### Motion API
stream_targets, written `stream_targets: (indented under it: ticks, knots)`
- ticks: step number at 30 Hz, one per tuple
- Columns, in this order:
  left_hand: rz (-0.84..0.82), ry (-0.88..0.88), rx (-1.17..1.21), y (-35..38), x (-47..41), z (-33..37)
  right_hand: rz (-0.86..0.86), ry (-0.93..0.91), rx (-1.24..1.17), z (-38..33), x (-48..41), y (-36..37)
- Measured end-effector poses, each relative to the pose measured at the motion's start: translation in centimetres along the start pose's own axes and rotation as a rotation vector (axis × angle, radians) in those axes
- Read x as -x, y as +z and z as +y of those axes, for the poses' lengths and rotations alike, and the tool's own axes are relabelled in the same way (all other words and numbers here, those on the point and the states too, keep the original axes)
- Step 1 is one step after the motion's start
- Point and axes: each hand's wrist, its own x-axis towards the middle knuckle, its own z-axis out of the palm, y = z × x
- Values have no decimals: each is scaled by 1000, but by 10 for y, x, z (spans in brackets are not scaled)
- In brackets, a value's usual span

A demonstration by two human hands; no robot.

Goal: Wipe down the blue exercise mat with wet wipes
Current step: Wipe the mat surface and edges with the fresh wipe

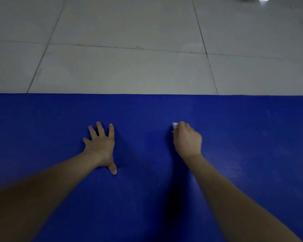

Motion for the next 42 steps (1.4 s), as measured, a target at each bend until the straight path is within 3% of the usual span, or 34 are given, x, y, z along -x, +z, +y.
stream_targets:
  ticks: [5, 9, 18, 23, 31, 34, 38, 42]
  knots:
    - [3, 7, 17, 1, 0, -1, -18, 300, 92, 78, -17, -12]
    - [5, 9, 32, 2, 0, -1, 16, 413, 59, 65, -26, -7]
    - [0, 1, 8, 1, -1, 1, -60, 4, -54, -83, -7, 17]
    - [-13, -6, 13, -1, 0, 2, -86, -234, -13, -83, -13, 11]
    - [-9, 13, 36, 1, -2, 0, -101, 170, 141, 58, -44, -15]
    - [-9, 10, 49, 2, -2, -2, -138, 237, 179, 87, -49, -22]
    - [-14, 13, 55, 2, -2, 0, -87, 290, 103, 61, -53, -10]
    - [-12, 8, 43, 2, -3, -1, -97, 105, 57, -11, -48, 6]
